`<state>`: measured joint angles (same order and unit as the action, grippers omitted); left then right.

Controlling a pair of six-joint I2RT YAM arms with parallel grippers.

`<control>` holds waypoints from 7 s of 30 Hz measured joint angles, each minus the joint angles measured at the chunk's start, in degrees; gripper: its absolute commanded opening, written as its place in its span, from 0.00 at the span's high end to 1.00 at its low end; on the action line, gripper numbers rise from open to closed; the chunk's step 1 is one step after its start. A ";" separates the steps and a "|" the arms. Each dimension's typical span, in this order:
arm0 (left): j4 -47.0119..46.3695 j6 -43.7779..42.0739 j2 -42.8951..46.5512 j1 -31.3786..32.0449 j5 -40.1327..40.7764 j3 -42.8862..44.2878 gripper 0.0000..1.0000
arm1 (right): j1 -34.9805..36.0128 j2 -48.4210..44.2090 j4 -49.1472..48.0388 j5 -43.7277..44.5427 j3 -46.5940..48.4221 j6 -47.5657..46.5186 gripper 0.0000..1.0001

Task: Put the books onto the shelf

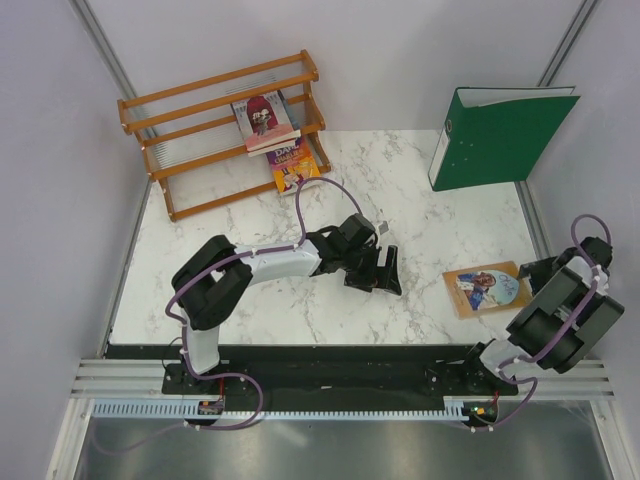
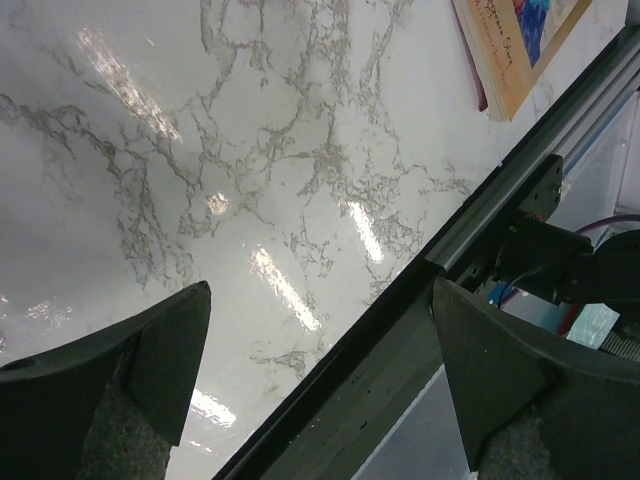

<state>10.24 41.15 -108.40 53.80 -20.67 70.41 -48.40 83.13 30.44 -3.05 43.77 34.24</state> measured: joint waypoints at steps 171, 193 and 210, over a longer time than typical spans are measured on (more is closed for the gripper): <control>-84.30 47.04 -9.84 -45.77 -28.48 -26.29 0.98 | 56.17 -11.41 -47.93 -31.93 -11.80 14.05 0.12; -84.11 55.28 -15.06 -48.96 -22.97 -17.49 0.98 | 56.17 -9.68 -48.94 -33.00 -11.98 14.38 0.11; -81.79 56.00 -19.67 -49.33 -20.70 -7.45 0.98 | 56.17 -8.98 -49.27 -33.16 -12.02 14.32 0.12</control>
<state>-71.55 97.14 -128.07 4.47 -41.36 62.96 7.77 74.15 -18.83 -36.21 31.75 48.56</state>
